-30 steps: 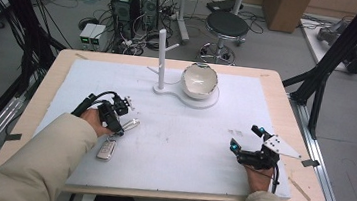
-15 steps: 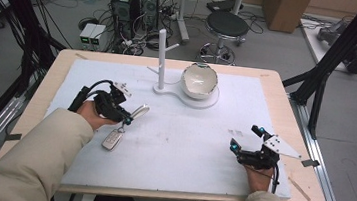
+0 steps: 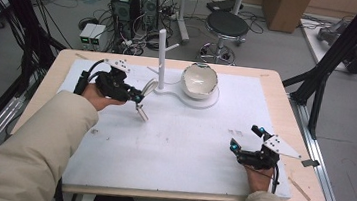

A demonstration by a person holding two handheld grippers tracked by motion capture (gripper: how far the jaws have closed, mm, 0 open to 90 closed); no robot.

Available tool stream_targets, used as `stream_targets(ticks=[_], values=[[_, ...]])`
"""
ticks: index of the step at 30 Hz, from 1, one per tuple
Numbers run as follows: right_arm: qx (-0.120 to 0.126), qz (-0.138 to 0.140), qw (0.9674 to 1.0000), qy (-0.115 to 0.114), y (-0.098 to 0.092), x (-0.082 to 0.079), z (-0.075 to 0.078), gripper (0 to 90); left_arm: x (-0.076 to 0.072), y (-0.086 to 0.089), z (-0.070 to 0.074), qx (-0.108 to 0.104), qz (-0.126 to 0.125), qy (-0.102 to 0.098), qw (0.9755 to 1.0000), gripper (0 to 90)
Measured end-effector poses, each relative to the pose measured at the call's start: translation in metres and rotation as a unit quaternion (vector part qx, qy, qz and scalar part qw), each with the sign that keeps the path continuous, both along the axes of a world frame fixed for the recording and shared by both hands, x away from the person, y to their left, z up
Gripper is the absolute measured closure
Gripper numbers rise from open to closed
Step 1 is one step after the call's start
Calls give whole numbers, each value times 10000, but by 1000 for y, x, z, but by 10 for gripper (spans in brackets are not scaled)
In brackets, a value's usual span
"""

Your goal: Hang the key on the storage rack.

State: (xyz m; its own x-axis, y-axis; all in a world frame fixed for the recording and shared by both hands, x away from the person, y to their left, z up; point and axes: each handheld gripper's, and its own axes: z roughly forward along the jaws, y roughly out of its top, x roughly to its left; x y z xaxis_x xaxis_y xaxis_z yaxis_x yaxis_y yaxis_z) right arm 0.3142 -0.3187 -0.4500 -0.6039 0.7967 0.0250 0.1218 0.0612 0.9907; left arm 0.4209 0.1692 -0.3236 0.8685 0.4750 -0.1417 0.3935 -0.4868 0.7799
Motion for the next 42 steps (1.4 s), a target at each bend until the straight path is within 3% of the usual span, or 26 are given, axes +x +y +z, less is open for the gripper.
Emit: stream_targets(ticks=[7, 14, 16, 24, 29, 34, 42], values=[[14, -12, 10000, -1, 0, 0, 0, 7, 20, -9, 19, -209, -68, 9, 9998, 743], [30, -6, 10000, 7, 0, 0, 0, 7, 42, -19, 28, -360, -48, 49, 9993, 743], [30, -3, 10000, 6, 0, 0, 0, 7, 46, -20, 27, -493, -40, 50, 9988, 742], [30, 0, 10000, 24, -1, 0, 0, 7, 61, -25, 20, -545, 65, 282, 9981, 742], [45, 0, 10000, 18, -1, 0, 0, 7, 73, -23, 8, -464, 238, 560, 9971, 742], [40, -4, 10000, 12, -1, 0, 0, 7, 80, -20, 2, -562, 373, 716, 9952, 742], [51, 3, 10000, 19, -1, 0, 0, 7, 87, -16, -8, -489, 508, 891, 9935, 742]])
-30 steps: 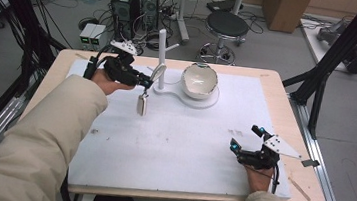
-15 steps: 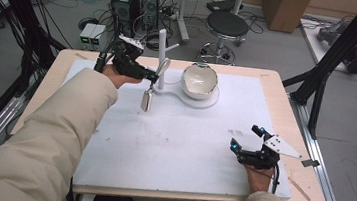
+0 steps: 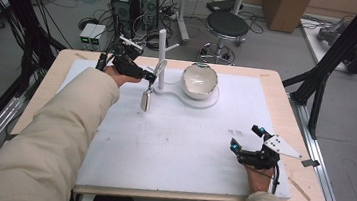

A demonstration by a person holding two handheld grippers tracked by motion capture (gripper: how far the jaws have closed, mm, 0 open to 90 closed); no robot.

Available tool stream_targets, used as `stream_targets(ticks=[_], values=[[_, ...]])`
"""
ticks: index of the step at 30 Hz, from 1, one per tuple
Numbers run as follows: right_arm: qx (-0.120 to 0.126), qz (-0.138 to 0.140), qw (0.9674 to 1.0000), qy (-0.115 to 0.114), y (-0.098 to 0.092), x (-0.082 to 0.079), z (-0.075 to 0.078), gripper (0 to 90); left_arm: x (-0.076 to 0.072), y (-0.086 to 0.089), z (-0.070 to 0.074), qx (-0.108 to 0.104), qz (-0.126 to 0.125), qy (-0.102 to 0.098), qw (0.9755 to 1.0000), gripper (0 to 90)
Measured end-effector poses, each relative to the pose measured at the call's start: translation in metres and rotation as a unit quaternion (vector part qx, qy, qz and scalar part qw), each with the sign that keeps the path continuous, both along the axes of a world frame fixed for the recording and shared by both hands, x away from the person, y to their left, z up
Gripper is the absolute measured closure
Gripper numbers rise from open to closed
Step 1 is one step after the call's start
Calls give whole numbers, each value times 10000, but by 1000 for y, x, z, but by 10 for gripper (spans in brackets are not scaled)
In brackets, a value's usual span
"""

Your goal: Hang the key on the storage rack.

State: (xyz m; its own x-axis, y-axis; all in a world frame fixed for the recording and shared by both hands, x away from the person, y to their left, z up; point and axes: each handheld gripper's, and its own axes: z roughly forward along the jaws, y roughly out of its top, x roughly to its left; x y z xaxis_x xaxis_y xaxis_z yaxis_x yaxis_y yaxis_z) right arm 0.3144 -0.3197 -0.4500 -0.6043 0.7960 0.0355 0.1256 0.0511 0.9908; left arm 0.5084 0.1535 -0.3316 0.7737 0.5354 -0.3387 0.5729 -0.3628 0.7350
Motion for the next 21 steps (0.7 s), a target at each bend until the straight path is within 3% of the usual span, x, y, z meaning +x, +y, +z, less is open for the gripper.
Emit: stream_targets(ticks=[11, 20, 21], values=[[1, -2, 10000, 2, 0, 0, 0, 7, 7, 2, -11, -24, 233, 142, 9996, 742], [-2, -7, 10000, 4, 0, 0, 0, 7, 11, -1, -17, 152, 305, 192, 9992, 742], [2, -8, 10000, 10, 0, 0, 0, 7, 12, -3, -19, 96, 298, 315, 9990, 742]])
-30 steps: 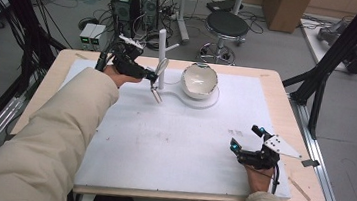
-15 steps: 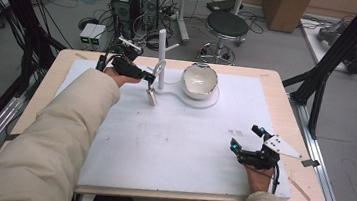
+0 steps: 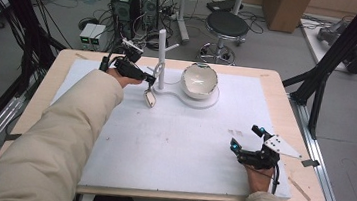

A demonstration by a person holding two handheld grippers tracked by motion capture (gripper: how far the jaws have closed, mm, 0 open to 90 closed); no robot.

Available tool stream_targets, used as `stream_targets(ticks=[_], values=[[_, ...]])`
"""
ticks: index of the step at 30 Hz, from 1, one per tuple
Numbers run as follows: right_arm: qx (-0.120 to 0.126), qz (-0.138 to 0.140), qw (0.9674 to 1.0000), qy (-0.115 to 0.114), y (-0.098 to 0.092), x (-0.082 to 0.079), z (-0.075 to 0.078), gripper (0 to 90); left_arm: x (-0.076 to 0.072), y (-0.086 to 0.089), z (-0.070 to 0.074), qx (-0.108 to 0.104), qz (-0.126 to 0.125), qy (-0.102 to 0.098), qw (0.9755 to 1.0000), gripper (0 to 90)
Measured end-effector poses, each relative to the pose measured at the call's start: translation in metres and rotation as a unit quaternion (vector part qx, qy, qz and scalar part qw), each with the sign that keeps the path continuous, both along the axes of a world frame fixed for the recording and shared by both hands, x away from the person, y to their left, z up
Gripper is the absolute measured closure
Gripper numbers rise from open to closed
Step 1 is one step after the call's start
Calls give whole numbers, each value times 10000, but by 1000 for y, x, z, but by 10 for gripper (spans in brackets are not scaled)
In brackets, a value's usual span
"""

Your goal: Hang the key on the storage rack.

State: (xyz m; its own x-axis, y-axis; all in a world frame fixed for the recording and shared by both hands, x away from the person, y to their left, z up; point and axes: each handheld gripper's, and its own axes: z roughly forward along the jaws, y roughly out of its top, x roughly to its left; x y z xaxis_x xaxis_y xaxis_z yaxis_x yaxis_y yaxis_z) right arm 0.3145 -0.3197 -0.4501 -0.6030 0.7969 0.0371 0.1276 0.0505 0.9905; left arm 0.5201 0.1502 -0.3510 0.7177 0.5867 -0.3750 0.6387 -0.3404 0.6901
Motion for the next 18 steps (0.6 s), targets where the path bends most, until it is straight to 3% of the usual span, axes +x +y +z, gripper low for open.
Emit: stream_targets(ticks=[5, 8, 9, 10, 11, 12, 14, 15, 16, 18], values=[[3, 3, 10000, 2, 0, 0, 0, 7, -1, -2, -1, 3, 63, -13, 10000, 739], [19, 4, 10000, 18, 0, 0, 0, 7, -6, 1, -2, -56, 61, -382, 9992, 727], [18, 8, 10000, 7, 0, 0, 0, 7, -9, 3, -3, -147, 114, -564, 9982, 679], [6, 18, 10000, 3, 0, 0, 0, 7, -11, 4, -3, -219, 263, -720, 9968, 572], [6, 18, 10000, 3, 0, 0, 0, 7, -11, 4, -3, -219, 263, -720, 9968, 494], [-5, 6, 10000, -1, 0, 0, 0, 7, -15, 5, -1, -180, 539, -845, 9948, 445], [3, 8, 10000, 21, 0, 0, 0, 7, -16, 8, 1, -191, 486, -833, 9952, 414], [-2, 2, 10000, -1, 0, 0, 0, 7, -21, 14, 4, -399, 431, -883, 9944, 361], [-2, 2, 10000, -1, 0, 0, 0, 7, -21, 14, 4, -399, 431, -883, 9944, 330], [-15, -1, 10000, -8, 0, 0, 0, 7, -29, 21, 8, -565, 414, -1081, 9917, 286]])
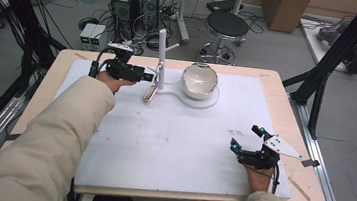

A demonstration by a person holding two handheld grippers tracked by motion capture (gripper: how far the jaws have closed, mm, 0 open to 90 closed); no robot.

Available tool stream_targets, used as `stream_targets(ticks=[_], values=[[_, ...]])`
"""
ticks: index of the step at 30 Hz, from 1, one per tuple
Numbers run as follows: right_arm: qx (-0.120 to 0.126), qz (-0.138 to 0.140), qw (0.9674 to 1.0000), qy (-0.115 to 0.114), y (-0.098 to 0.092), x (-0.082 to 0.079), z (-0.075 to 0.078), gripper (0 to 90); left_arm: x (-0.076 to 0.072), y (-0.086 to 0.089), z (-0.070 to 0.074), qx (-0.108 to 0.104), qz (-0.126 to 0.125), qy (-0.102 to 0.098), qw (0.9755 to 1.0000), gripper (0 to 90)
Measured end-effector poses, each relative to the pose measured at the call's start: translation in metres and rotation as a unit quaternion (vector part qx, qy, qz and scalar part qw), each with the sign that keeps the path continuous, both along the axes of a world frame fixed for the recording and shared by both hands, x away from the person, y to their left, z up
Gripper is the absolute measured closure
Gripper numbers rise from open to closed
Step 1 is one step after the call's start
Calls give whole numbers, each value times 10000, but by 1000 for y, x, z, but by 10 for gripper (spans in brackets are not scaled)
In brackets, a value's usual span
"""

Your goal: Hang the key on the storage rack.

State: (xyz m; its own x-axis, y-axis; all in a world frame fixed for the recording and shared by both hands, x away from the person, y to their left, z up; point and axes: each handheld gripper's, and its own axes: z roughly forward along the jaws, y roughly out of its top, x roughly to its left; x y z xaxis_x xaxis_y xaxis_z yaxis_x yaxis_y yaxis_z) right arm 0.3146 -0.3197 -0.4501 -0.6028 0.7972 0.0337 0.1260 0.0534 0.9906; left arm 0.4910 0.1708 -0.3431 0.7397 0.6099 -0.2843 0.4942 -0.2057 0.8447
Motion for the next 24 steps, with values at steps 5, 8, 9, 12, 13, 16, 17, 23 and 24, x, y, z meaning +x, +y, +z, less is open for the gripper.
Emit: stream_targets(ticks=[5, 8, 9, 12, 13, 16, 17, 23, 24], values=[[3, 9, 10000, 27, 0, 0, 0, 7, -38, 16, 13, -284, -236, -742, 9966, 176], [0, 11, 10000, 9, 0, 0, 0, 7, -59, 29, 24, -376, -254, -1121, 9927, 117], [15, -12, 10000, 62, 0, 0, 0, 7, -66, 36, 28, -395, -147, -1288, 9908, 80], [-6, -5, 10000, 11, 0, 1, 0, 7, -80, 50, 32, -432, 2, -1438, 9887, 17], [-6, -5, 10000, 11, 0, 1, 0, 7, -85, 55, 32, -362, 55, -1486, 9882, 17], [21, 3, 10000, 58, 0, 0, 0, 7, -102, 69, 29, -167, 193, -1620, 9865, 17], [11, -9, 10000, 26, 0, 0, 0, 7, -108, 73, 26, -160, 250, -1722, 9846, 17], [-4, 7, 10000, 28, 1, 0, 0, 7, -144, 101, -3, -431, 501, -2207, 9731, 17], [24, -2, 10000, 54, 0, 0, 0, 7, -149, 105, -8, -466, 592, -2254, 9714, 17]])
